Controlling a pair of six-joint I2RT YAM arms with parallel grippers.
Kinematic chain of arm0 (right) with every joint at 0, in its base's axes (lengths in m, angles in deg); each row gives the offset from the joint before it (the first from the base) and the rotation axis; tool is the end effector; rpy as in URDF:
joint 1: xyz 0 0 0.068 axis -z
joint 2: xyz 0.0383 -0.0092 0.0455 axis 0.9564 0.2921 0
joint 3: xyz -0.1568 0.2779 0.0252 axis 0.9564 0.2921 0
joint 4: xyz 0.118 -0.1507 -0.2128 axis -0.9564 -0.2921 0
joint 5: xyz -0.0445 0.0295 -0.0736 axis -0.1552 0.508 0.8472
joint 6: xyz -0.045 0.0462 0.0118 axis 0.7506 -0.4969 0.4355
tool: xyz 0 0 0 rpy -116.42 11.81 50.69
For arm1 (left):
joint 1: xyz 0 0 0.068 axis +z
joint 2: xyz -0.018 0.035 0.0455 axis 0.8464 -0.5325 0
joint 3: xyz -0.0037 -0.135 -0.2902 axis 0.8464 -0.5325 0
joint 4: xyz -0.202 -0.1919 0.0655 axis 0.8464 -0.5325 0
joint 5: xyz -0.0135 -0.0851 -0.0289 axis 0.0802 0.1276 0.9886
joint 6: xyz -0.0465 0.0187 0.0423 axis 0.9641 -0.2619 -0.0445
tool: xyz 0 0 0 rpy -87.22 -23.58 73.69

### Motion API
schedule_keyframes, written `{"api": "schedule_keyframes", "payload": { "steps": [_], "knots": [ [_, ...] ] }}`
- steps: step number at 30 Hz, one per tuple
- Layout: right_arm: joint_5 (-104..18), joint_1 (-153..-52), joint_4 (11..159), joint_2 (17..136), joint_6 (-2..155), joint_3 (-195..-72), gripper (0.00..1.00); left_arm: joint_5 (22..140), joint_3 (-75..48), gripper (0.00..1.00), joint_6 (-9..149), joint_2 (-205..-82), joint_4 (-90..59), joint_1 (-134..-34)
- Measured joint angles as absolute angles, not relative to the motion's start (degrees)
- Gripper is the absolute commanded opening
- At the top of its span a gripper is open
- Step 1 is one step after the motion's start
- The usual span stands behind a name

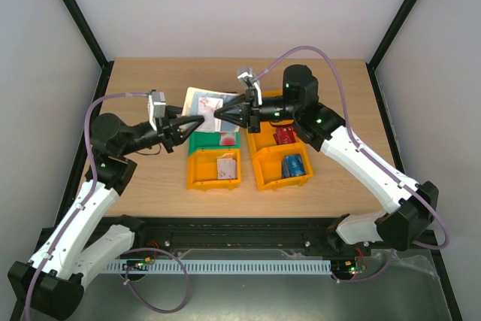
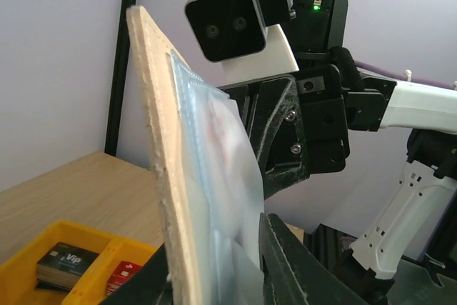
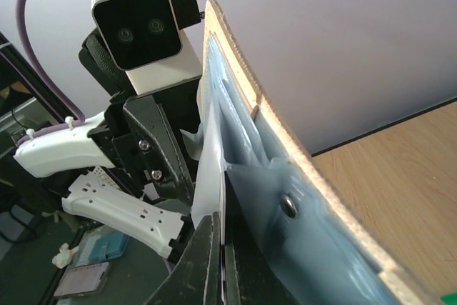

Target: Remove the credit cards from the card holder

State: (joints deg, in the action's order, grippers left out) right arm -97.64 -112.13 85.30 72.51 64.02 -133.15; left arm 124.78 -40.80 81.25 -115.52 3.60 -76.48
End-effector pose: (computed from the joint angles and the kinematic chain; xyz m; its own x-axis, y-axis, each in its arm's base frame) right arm 0.2201 0.2381 0.4662 -0.3497 -0.0883 -0.9327 -0.9142 -0.1856 0.3603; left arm 0.1595 -0.0967 0.4257 -0.0773 -0.2295 -0.9702 0.9503 0.2775 -0.1414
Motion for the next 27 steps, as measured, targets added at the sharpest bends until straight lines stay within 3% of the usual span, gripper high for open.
{"api": "schedule_keyframes", "payload": {
  "steps": [10, 20, 27],
  "knots": [
    [-99.0, -109.9, 76.7, 72.1, 69.1, -136.1, 0.02, 124.4, -40.8, 0.03, 81.1, -115.5, 2.9, -75.9],
    [-99.2, -107.1, 72.1, 71.5, 72.1, -136.6, 0.02, 123.4, -41.1, 0.02, 81.1, -115.1, 1.7, -75.6],
    [-94.4, -100.0, 67.4, 70.0, 74.4, -136.8, 0.02, 111.3, -42.1, 0.02, 81.9, -113.5, -1.0, -72.6]
  ]
}}
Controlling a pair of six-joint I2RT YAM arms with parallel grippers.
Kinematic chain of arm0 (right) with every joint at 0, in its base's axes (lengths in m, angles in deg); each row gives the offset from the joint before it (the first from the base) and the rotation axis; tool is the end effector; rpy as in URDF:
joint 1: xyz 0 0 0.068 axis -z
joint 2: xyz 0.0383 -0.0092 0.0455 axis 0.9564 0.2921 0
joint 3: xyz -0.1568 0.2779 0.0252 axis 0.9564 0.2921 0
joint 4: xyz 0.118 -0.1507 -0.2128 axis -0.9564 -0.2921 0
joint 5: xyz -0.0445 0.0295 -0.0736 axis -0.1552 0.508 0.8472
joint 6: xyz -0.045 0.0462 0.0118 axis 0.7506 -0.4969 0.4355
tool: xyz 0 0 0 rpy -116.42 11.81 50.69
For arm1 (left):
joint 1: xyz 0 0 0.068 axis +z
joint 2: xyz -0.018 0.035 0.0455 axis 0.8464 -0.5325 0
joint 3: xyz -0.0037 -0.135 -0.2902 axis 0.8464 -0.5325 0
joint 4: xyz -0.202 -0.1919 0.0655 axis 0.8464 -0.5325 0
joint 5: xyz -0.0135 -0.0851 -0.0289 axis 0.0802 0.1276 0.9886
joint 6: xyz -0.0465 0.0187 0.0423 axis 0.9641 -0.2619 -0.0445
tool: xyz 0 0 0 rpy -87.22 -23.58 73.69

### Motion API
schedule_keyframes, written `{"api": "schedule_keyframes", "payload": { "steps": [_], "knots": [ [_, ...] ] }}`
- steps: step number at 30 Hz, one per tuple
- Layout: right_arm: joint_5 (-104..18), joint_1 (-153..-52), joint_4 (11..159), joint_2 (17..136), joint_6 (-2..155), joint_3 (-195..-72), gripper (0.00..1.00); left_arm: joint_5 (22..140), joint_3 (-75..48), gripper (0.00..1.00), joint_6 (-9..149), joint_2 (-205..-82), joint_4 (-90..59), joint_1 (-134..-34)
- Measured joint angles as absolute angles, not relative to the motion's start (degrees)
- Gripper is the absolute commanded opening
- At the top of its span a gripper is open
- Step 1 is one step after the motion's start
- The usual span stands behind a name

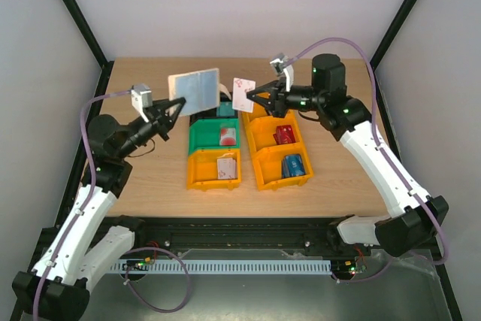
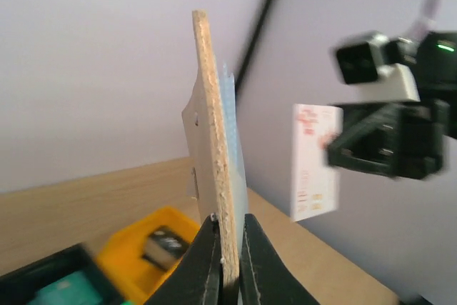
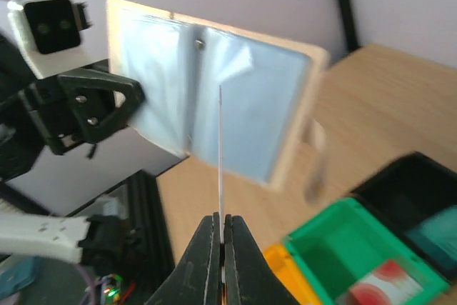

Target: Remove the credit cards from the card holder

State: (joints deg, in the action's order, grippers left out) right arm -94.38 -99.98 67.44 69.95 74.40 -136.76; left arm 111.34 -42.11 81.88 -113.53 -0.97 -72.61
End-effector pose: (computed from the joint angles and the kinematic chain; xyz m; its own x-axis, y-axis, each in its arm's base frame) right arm 0.2474 0.1758 0.4715 -0.3605 -0.0943 -0.9280 -0.9314 0.0896 0.3527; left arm 0.1697 -0.0780 0.4167 -0.0903 -0.3023 -0.9489 0.8145 0.5258 -0.2451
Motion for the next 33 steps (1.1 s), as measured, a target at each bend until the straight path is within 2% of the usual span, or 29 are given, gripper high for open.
{"api": "schedule_keyframes", "payload": {
  "steps": [8, 18, 27, 33],
  "knots": [
    [-85.6, -95.7, 61.5, 71.3, 73.7, -138.2, 0.02, 91.9, -46.1, 0.02, 87.1, -110.8, -8.2, -62.9],
    [-82.1, -96.5, 61.2, 75.3, 65.8, -137.3, 0.02, 83.2, -53.0, 0.02, 95.5, -109.7, -16.0, -54.9],
    [-79.7, -111.7, 62.0, 82.1, 59.4, -130.7, 0.02, 82.1, -62.2, 0.02, 106.2, -113.1, -20.5, -47.7],
    [-79.5, -116.0, 61.3, 88.5, 58.0, -129.1, 0.02, 82.0, -64.6, 0.02, 110.0, -113.7, -22.2, -46.1]
  ]
}}
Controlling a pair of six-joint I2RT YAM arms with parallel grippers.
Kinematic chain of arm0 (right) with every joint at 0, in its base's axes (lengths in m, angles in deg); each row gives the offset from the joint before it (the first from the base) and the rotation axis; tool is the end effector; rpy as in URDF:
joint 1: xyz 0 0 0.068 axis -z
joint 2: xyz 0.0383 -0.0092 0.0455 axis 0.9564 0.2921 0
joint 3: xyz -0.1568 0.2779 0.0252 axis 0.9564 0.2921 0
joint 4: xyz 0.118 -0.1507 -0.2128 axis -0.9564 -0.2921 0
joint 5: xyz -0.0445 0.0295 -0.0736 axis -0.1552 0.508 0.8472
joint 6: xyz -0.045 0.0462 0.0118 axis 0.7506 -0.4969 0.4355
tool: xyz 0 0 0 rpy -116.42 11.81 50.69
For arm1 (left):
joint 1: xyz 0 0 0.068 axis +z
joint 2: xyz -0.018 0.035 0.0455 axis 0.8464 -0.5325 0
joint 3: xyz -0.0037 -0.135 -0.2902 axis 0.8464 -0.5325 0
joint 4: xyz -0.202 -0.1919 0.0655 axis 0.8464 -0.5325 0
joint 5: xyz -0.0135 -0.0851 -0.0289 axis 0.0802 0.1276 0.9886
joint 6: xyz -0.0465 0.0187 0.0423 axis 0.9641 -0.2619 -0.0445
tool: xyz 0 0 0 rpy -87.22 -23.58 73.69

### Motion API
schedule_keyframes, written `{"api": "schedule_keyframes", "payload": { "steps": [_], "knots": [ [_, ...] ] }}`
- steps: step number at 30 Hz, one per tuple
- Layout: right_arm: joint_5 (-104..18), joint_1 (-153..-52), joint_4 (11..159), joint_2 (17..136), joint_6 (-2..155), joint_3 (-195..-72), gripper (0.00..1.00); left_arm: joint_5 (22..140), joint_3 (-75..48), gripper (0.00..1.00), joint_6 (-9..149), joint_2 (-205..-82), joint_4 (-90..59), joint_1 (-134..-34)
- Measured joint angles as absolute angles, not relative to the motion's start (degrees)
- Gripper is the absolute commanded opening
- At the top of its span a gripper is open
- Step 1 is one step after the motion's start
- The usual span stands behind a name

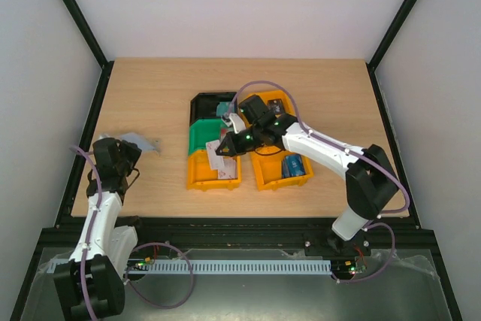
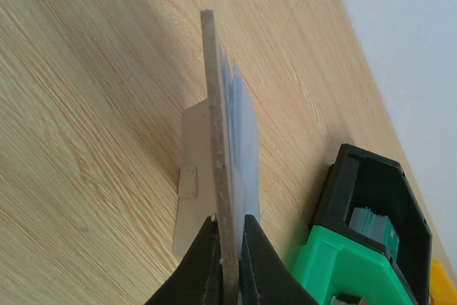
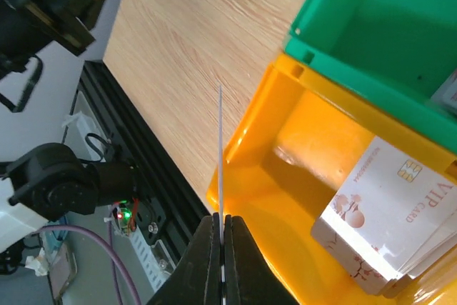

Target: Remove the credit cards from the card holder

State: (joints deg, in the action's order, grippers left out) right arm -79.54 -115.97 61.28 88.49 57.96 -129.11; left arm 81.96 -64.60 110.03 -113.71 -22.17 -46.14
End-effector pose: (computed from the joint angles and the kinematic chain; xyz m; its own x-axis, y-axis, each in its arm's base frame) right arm 0.2592 0.2909 0.3007 -0.8372 -0.3617 -0.4103 -0.5344 0.3811 0.7545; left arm 0.1799 0.0289 0.2183 -0.2435 -0.8440 -0.4779 -0.4152 0.5360 -0.7350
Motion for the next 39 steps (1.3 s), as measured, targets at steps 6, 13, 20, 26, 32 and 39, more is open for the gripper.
{"api": "schedule_keyframes", "payload": {
  "steps": [6, 13, 20, 26, 32, 39],
  "knots": [
    [-78.9, -116.6, 61.3, 91.6, 57.0, -128.5, 0.02, 81.8, -65.7, 0.02, 111.7, -113.5, -22.3, -45.5],
    [-76.4, -116.6, 60.9, 94.1, 55.9, -127.5, 0.02, 81.8, -67.1, 0.02, 112.8, -112.9, -22.6, -45.2],
    [-73.8, -116.6, 59.5, 96.5, 54.8, -127.4, 0.02, 81.8, -67.2, 0.02, 113.0, -112.7, -22.8, -45.2],
    [-71.0, -116.7, 57.2, 96.7, 54.4, -127.3, 0.02, 81.8, -67.2, 0.02, 113.1, -112.6, -23.1, -45.1],
    [-69.2, -116.7, 55.5, 96.9, 53.5, -127.4, 0.04, 81.8, -67.2, 0.02, 113.2, -112.5, -23.4, -45.0],
    [-67.1, -116.7, 54.8, 96.9, 52.8, -127.8, 0.13, 81.8, -67.3, 0.02, 113.3, -112.5, -23.4, -44.9]
  ]
}}
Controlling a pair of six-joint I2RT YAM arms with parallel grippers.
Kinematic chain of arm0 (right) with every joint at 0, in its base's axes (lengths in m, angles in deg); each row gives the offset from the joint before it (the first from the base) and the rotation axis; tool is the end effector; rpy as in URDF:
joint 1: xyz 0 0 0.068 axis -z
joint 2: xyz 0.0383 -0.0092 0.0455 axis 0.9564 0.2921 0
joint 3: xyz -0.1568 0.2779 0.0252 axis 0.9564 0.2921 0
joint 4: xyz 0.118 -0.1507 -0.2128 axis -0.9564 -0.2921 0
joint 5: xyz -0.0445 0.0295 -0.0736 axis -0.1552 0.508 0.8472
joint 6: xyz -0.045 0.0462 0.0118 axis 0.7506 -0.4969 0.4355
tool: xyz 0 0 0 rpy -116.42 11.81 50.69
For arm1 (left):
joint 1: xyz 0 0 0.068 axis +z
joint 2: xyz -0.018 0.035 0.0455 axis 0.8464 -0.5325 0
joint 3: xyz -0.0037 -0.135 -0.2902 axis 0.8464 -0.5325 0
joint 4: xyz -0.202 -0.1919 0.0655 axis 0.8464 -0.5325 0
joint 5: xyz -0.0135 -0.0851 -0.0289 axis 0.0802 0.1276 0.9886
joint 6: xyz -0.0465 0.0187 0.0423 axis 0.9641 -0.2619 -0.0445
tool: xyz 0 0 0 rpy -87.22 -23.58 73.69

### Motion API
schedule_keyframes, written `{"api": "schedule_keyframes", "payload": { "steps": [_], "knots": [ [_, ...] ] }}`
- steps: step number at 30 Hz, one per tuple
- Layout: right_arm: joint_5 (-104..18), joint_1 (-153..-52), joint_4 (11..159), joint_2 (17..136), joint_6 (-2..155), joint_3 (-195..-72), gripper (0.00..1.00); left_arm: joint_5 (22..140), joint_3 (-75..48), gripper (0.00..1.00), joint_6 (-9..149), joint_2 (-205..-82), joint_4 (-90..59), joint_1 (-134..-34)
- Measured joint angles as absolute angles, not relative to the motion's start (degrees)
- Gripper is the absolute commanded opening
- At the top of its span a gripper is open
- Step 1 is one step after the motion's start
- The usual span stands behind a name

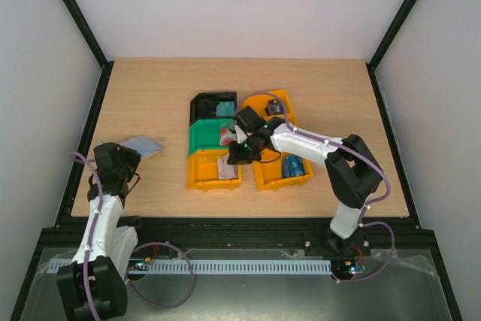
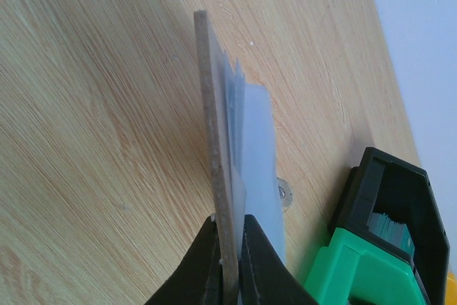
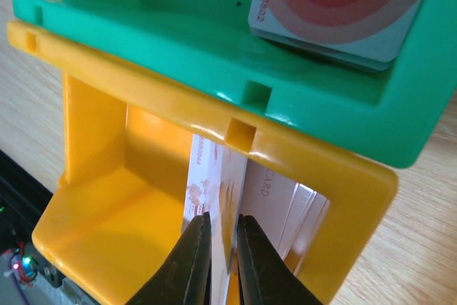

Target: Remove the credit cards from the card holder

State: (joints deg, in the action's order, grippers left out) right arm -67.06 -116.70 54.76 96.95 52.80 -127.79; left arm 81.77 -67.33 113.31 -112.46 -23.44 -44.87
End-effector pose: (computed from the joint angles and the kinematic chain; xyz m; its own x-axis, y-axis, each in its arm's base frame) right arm 0.2702 0.2960 0.2244 -0.9398 -0.3016 -0.1604 -0.3315 0.6916 0.6418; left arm 0.1700 0.0309 0.2013 -0.2176 -0.8824 -0.4171 -0.4760 0.4690 -0.7439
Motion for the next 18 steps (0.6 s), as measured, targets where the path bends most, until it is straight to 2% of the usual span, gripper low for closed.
{"api": "schedule_keyframes", "payload": {
  "steps": [12, 15, 18],
  "knots": [
    [-58.9, -116.8, 48.6, 96.9, 52.7, -133.7, 0.20, 81.8, -67.5, 0.02, 113.6, -112.5, -24.1, -44.9],
    [-53.8, -117.0, 45.5, 96.9, 53.4, -137.1, 0.18, 81.8, -67.8, 0.02, 113.7, -112.5, -24.3, -44.9],
    [-49.8, -117.6, 43.4, 96.9, 55.4, -139.5, 0.11, 81.8, -68.1, 0.02, 113.7, -112.5, -24.5, -44.9]
  ]
}}
